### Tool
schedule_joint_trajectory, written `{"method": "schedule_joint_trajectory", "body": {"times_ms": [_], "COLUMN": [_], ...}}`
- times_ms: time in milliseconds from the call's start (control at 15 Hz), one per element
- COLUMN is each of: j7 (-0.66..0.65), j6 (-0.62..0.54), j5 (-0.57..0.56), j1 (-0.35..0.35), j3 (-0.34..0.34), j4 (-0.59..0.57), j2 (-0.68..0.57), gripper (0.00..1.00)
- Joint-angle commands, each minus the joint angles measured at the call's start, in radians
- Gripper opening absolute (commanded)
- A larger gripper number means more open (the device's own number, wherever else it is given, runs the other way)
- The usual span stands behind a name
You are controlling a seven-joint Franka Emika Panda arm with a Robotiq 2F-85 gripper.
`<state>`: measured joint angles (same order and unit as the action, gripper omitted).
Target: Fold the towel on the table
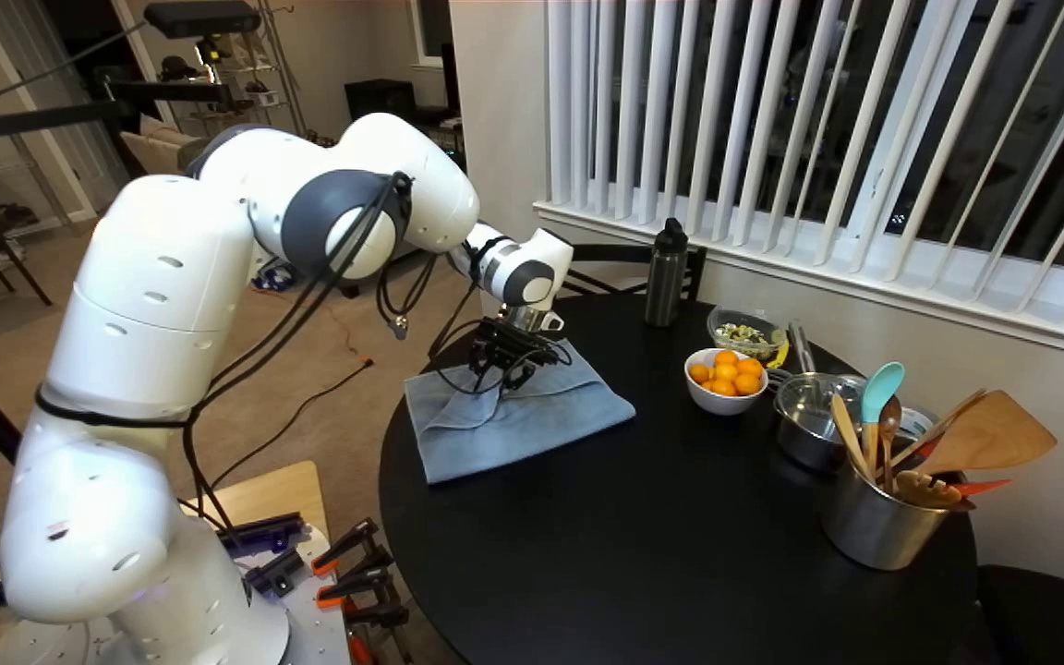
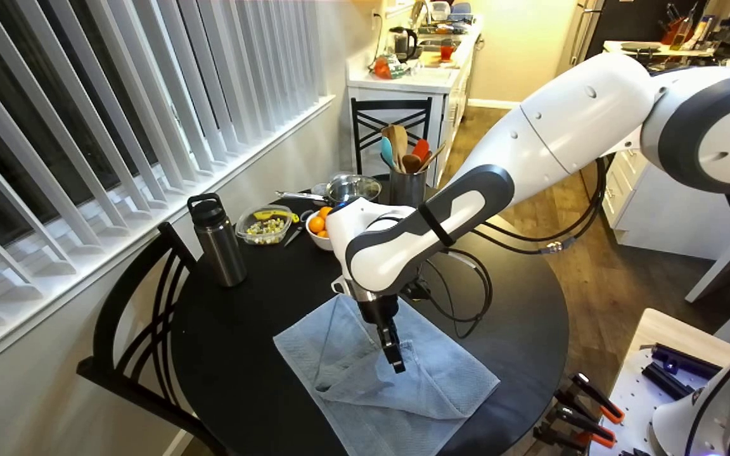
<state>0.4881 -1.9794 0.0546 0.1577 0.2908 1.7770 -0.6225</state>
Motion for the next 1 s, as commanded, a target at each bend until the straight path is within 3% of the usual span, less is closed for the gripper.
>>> {"method": "schedule_joint_trajectory", "body": {"times_ms": [0, 200, 933], "j7": [0.016, 0.016, -0.006], "j6": [0.001, -0.001, 0.004], "j5": [0.027, 0.027, 0.043], "j1": [-0.016, -0.017, -0.004], "j3": [0.008, 0.008, 0.015], "j4": [0.026, 0.028, 0.027], "j2": [0.019, 0.021, 0.027], "gripper": [0.17, 0.01, 0.02]}}
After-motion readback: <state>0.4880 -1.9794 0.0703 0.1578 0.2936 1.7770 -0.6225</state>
